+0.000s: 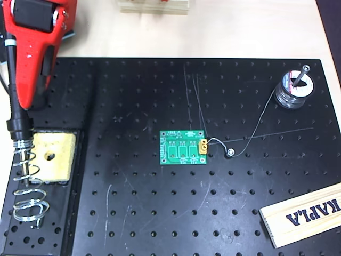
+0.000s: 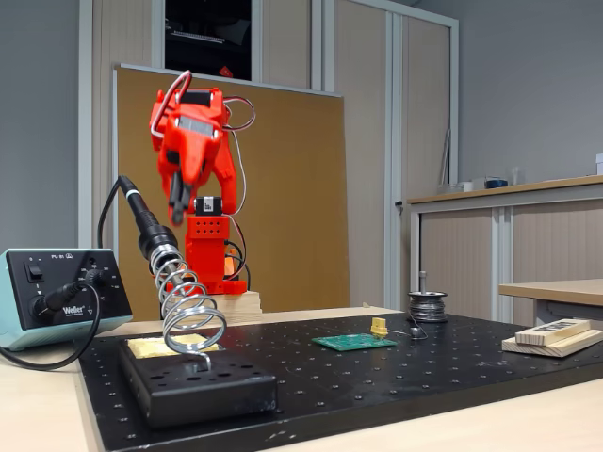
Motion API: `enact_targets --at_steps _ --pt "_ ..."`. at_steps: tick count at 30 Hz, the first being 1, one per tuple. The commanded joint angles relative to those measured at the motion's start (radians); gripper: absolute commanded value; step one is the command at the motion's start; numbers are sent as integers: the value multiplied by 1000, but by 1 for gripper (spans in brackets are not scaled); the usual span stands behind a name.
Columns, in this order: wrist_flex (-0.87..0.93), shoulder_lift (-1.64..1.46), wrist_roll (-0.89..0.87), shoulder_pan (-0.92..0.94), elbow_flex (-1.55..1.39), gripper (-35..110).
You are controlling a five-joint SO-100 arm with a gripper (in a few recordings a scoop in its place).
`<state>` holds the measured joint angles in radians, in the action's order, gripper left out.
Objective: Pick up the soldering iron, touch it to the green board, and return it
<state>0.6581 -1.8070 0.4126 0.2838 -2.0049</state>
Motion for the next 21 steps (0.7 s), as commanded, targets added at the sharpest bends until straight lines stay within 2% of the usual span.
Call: enact_targets --at_steps 1,21 --pt "-6 9 8 17 48 24" --pt "-8 117 92 87 140 21"
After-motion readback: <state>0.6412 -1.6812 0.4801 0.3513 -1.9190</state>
